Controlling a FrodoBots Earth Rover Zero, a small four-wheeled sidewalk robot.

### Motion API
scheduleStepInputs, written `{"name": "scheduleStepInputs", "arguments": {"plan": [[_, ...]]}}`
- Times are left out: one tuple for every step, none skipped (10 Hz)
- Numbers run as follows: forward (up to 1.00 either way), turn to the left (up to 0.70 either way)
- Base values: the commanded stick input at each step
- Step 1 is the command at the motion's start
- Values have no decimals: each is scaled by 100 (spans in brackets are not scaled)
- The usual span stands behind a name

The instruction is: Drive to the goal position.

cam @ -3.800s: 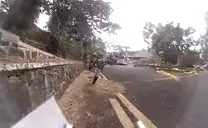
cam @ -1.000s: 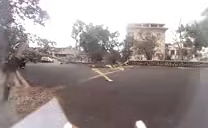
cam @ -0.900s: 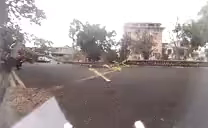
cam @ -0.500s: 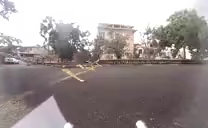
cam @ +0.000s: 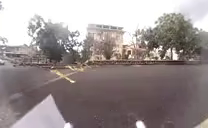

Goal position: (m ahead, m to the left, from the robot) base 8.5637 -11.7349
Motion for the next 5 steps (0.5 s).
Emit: {"name": "scheduleStepInputs", "arguments": {"plan": [[0, -68], [0, -68], [0, -68], [0, -68], [0, -68]]}}
